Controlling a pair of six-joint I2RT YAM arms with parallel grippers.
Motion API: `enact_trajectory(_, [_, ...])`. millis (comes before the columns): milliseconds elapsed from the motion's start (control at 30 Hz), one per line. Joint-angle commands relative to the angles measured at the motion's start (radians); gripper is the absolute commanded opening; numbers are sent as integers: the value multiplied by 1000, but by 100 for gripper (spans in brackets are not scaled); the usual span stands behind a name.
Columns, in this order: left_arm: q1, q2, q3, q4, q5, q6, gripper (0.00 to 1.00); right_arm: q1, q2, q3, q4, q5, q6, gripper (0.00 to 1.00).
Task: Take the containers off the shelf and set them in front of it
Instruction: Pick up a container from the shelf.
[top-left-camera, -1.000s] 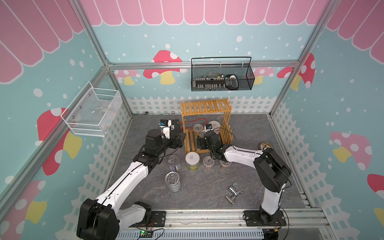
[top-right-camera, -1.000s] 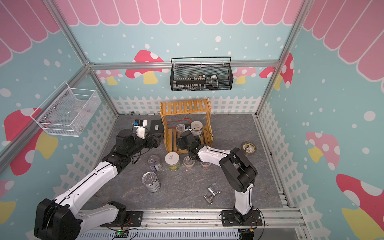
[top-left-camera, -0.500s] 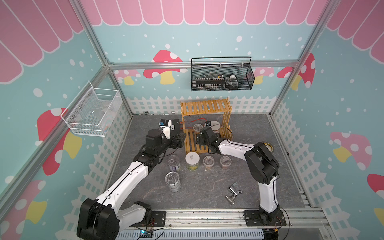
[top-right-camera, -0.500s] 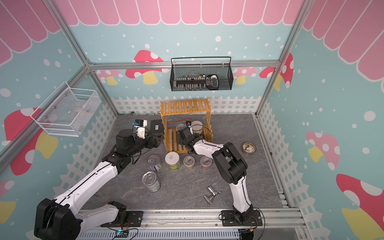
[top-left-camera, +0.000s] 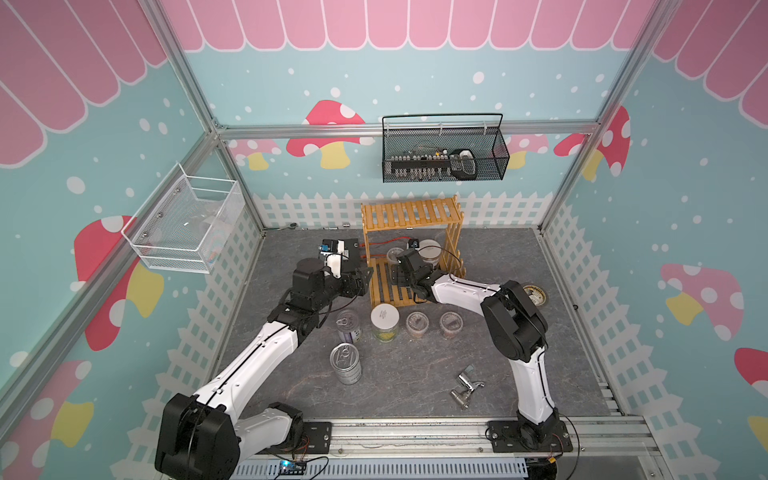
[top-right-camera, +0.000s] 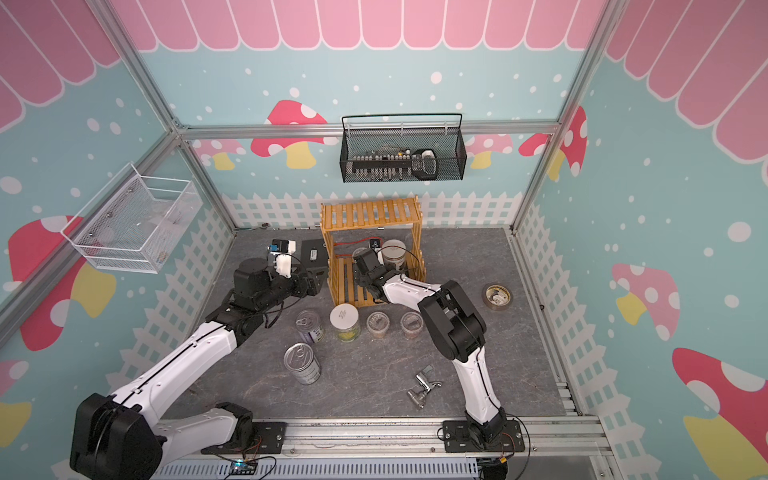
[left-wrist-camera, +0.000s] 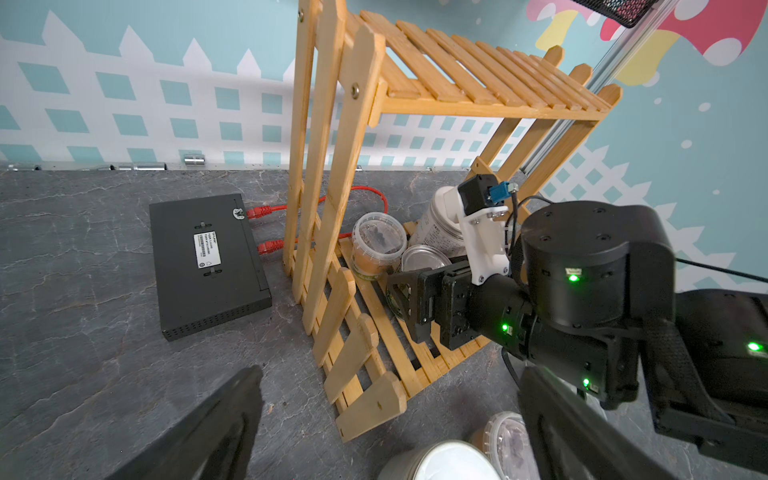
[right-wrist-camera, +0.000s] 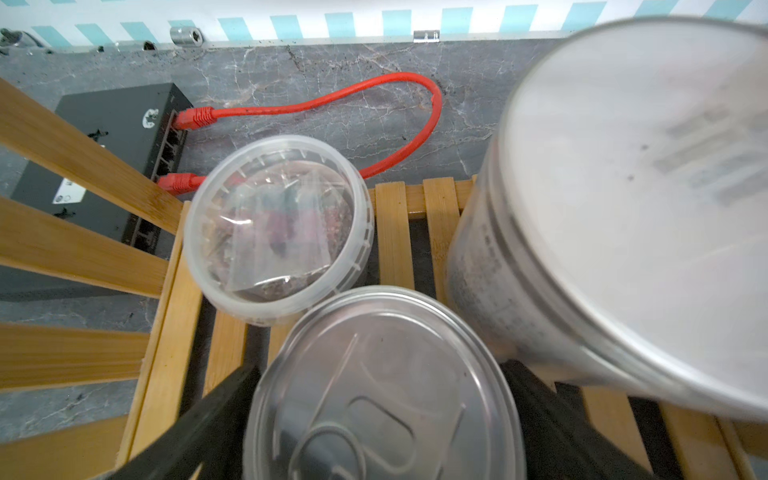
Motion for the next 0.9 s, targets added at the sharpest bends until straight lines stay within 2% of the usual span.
enact_trajectory(0, [9,8,-9,5,16,19,99,-7,18,24,-19,10,-10,89])
enact_trajectory(167, [9,10,-9,5,19,17,99,-6,-8,0,-15,18,-14,76])
enact_trajectory(400, [9,12,-6,5,22,18,99,-4,-107,-76,21,1,-46,75])
enact_trajectory(600, [9,10,-5,5,28,18,99,16,-260,-209,73,-50,-100,74])
enact_trajectory(800, [9,7,-6,5,33,16,99,89,-470,-392,145,-95,-265,74])
enact_trajectory(867, [9,7,-3,5,34,16,99,121,-548,-450,166,-146,-325,74])
